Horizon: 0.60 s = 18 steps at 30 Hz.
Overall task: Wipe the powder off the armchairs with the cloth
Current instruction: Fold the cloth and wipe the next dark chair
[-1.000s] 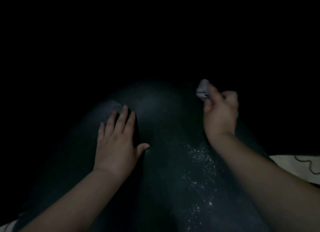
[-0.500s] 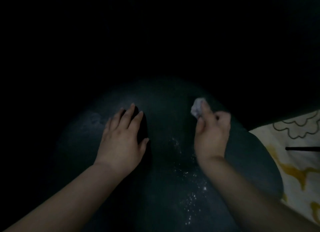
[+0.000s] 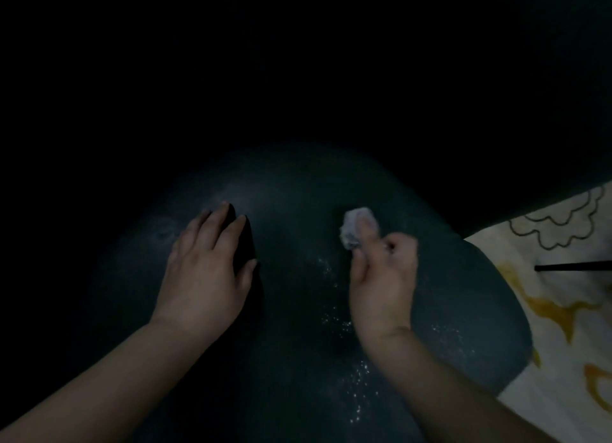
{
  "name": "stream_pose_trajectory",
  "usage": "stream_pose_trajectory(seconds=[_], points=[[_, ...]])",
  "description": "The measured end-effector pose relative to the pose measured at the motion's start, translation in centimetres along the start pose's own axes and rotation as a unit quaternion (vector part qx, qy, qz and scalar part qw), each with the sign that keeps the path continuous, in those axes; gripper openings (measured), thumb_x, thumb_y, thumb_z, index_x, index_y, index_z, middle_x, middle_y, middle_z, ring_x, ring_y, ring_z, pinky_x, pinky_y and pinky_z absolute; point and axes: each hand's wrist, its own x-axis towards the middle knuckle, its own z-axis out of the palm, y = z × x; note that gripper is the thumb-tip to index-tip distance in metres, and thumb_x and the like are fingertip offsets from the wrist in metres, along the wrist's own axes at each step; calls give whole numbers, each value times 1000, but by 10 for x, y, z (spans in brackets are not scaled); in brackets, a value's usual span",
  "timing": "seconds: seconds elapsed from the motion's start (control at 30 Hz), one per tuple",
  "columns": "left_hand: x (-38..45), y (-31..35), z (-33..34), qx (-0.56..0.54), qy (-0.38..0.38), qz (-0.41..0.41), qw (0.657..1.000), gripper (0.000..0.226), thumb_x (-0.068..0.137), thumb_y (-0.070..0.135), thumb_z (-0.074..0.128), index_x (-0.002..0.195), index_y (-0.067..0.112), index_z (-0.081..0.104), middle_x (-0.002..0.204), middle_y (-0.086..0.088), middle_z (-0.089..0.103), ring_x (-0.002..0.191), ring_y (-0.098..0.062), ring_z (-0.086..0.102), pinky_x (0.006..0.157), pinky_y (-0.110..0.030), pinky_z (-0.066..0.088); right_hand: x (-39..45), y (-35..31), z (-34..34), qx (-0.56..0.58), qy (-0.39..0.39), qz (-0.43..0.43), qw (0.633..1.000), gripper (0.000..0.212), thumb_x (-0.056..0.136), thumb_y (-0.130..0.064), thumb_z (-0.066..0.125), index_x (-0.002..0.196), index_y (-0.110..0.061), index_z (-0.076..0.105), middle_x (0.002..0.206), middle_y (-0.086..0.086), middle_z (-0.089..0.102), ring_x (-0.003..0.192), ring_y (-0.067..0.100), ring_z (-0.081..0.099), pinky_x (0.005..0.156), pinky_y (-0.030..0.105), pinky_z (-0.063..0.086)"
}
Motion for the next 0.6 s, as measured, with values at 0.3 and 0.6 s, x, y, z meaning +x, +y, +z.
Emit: stream_pose_trajectory(seconds=[0.3,0.6], points=[[1,12,5,-8,4,-6,1000,63,87,37,61,143,16,41,154,-6,29,143,-27,21,114,-50,26,35,23,-12,-39,32,105,993,41,92,-27,44,132,-31,53,117,18,44,100,33,47,82,34,39],[-11,16,3,-12,4,-12,1000,62,88,36,61,143,17,40,155,-6,27,143,-26,19,114,-49,24,-12,-19,-2,79,-111,-167,976,40,92,-17,49,129,-32,56,108,9,50,97,26,45,81,40,42]])
